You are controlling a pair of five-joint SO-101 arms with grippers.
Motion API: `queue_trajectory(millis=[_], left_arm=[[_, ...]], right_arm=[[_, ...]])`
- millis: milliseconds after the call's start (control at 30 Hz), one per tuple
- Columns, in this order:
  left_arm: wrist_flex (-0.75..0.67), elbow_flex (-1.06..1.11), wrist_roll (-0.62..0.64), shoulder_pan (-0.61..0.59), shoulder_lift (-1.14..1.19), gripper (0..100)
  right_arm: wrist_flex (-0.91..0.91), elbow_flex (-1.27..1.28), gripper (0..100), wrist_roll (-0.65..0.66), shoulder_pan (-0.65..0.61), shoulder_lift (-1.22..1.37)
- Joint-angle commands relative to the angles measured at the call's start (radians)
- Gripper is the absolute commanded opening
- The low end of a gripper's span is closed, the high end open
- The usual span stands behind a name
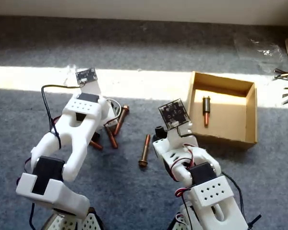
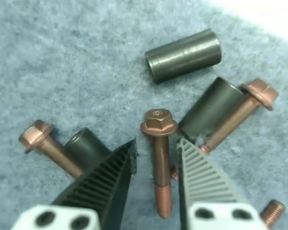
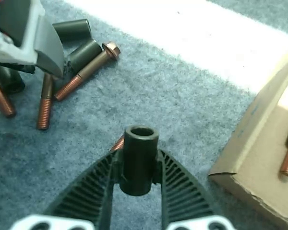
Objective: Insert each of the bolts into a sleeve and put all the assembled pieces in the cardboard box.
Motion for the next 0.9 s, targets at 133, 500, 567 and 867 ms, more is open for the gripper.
queue_trajectory(millis=[133,500,567,867], left_arm=[[-0.035,-0.001,-0.017,-0.016,0.015,14],[-0.02,-0.119,-0.057,-0.018,0.174,3],[-0.021,-0.122,-0.058,-0.018,0.174,3],[0.012,-0.122,-0.235,-0.048,0.096,1]], right_arm=[[-0.03,-0.008,0.3,-0.003,0.013,-0.021],[-0.03,-0.008,0.3,-0.003,0.013,-0.021],[-0.03,-0.008,0.3,-0.003,0.013,-0.021],[-0.03,-0.007,0.3,-0.003,0.008,-0.021]])
